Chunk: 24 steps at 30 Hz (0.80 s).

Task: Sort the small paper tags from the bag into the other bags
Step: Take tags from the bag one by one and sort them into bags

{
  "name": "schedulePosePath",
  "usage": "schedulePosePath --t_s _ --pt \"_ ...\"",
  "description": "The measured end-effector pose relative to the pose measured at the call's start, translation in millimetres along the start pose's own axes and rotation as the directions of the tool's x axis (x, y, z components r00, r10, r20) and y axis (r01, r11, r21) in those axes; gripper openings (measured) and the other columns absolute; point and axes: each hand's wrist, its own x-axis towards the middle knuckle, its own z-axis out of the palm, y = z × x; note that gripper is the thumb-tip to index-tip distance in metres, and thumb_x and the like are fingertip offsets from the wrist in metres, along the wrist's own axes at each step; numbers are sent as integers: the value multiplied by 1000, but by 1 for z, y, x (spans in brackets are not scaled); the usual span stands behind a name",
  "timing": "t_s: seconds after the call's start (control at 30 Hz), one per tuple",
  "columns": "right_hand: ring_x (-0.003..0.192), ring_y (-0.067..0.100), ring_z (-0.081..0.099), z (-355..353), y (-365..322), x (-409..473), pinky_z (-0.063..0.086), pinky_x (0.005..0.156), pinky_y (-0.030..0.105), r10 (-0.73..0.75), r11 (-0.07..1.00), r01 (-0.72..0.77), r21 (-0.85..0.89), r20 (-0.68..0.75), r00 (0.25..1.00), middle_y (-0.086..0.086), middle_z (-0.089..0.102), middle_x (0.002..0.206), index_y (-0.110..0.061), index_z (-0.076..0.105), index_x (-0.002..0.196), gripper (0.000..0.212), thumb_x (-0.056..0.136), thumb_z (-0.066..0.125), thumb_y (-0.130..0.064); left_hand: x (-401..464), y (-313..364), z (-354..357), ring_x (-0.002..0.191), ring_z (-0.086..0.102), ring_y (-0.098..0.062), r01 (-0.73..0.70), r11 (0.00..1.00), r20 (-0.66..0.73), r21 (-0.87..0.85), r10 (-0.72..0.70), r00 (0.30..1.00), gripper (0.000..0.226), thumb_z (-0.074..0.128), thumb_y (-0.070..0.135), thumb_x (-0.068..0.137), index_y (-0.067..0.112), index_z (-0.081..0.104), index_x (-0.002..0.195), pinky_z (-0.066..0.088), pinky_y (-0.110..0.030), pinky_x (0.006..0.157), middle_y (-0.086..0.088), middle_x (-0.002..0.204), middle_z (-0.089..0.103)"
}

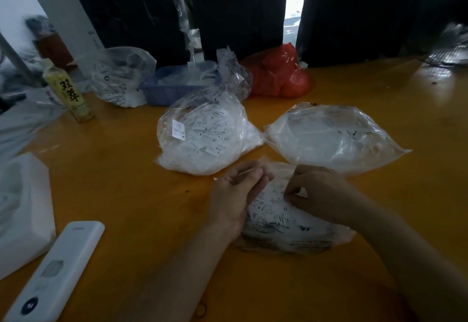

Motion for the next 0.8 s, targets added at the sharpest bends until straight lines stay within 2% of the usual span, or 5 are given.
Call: schedulePosePath --t_s 0.2,0.3,0.47,0.67,0.8 --pt "53 -7 60 -12 -3 -9 42 50 7 76 972 -36 234 -165 983 -17 59 55 -29 71 93 3 96 70 -29 2 -1 0 97 78 -31 30 999 -26 -12 -30 999 28 81 23 77 2 80 94 62 -25 78 -23 105 77" --pt "50 -5 63 -16 -6 -11 45 48 6 121 924 -19 381 -245 962 -29 68 65 -26 74 86 7 93 73 -29 2 -2 -1 99 77 -29 24 999 -37 -21 -25 999 26 77 22 81 0 79 97 62 -26 79 -22 105 77" --pt "58 -4 67 -15 -9 -8 47 50 7 245 832 -35 553 -311 918 -18 73 71 -30 74 85 9 84 81 -27 2 -3 0 100 77 -22 5 999 -58 50 -2 998 28 76 22 80 3 76 101 62 -25 76 -16 106 79" --pt "70 3 69 -15 -6 -7 56 62 18 309 790 -78 609 -285 907 -16 74 84 -40 61 126 43 88 78 -31 3 -4 -3 99 78 -31 35 999 -46 -18 -36 998 25 75 8 79 2 76 102 63 -24 76 -23 108 77" --pt "68 3 70 -14 -7 -7 54 59 17 358 755 -83 650 -302 884 -11 74 83 -31 70 115 27 91 76 -22 4 -4 -3 100 77 -35 32 999 -22 -34 -32 999 32 73 7 79 -3 72 110 63 -25 77 -27 108 76"
